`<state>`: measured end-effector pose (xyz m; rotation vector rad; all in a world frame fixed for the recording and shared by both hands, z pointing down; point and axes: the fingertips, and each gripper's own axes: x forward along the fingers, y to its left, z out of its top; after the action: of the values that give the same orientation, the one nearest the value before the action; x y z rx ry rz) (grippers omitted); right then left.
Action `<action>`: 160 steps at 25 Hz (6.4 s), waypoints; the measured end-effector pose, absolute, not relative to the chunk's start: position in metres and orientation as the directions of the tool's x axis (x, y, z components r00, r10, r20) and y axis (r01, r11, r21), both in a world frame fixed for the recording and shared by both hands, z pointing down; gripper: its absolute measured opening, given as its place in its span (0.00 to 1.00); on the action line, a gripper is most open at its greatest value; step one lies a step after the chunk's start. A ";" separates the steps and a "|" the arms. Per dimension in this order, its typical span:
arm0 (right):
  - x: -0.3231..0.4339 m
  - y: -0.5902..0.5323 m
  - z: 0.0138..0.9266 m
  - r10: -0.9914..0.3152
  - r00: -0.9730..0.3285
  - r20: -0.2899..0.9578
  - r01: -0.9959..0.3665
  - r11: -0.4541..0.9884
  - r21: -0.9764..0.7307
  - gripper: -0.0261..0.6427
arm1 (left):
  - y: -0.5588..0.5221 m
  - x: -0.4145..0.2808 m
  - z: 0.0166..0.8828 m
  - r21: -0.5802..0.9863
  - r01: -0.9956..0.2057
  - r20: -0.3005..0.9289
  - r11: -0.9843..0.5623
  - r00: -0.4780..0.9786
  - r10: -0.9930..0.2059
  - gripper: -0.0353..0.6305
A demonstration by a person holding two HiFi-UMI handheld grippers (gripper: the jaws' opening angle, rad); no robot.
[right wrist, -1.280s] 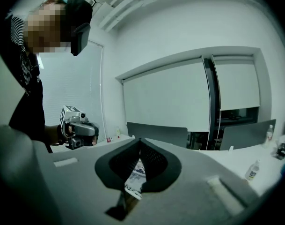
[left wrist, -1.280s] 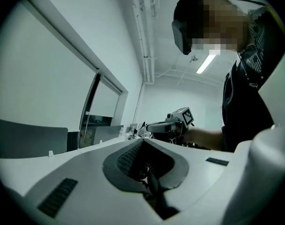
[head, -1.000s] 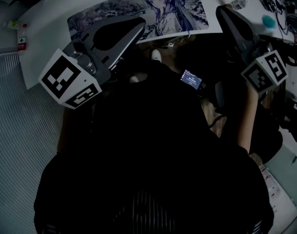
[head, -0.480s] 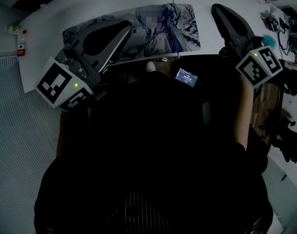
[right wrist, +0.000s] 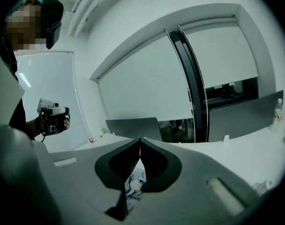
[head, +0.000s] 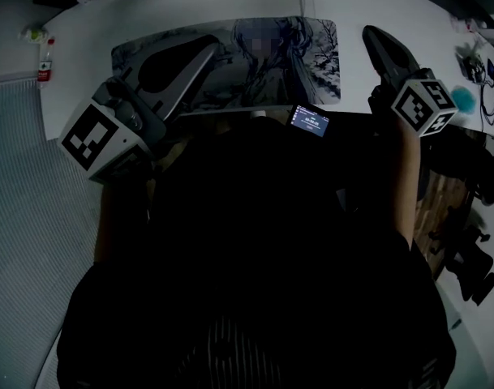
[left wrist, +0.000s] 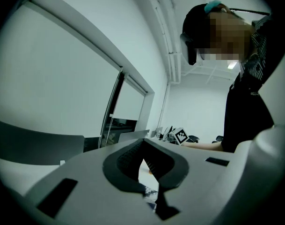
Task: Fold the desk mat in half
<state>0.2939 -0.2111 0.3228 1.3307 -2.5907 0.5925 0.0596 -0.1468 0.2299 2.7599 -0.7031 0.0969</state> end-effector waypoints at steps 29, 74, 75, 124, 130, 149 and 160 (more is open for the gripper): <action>0.364 -0.180 0.659 -0.416 -0.378 0.827 -0.920 0.266 -0.287 0.42 | -0.167 0.044 0.265 0.341 -0.642 0.310 -0.687 0.767 -0.562 0.06; 0.352 -0.160 0.643 -0.469 -0.577 0.668 -0.808 0.213 -0.549 0.08 | -0.139 0.033 0.297 0.482 -0.653 0.382 -0.585 0.757 -0.531 0.06; 0.347 -0.160 0.633 -0.472 -0.599 0.647 -0.792 0.230 -0.565 0.08 | -0.145 0.032 0.294 0.493 -0.650 0.366 -0.578 0.758 -0.540 0.06; 0.060 -0.213 0.494 -0.500 -0.417 0.759 -0.908 0.193 -0.371 0.08 | -0.208 -0.393 0.301 0.689 -0.413 0.001 -0.596 0.822 -0.569 0.06; -0.028 -0.220 0.499 -0.338 -0.448 0.828 -0.861 0.412 -0.297 0.08 | -0.210 -0.427 0.306 0.706 -0.417 -0.012 -0.573 0.801 -0.598 0.06; -0.294 -0.194 0.600 0.163 -0.549 0.820 -0.550 0.669 -0.500 0.09 | -0.170 -0.498 0.329 0.749 -0.491 0.002 -0.445 0.673 -0.740 0.06; -0.385 -0.132 0.638 0.383 -0.417 0.824 -0.401 0.737 -0.545 0.12 | -0.143 -0.529 0.342 0.774 -0.523 0.037 -0.357 0.600 -0.799 0.06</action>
<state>-0.3855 -0.1324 0.6383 0.0142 -1.8058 0.8626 -0.5290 -0.1434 0.3418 2.0436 -1.0438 -0.4492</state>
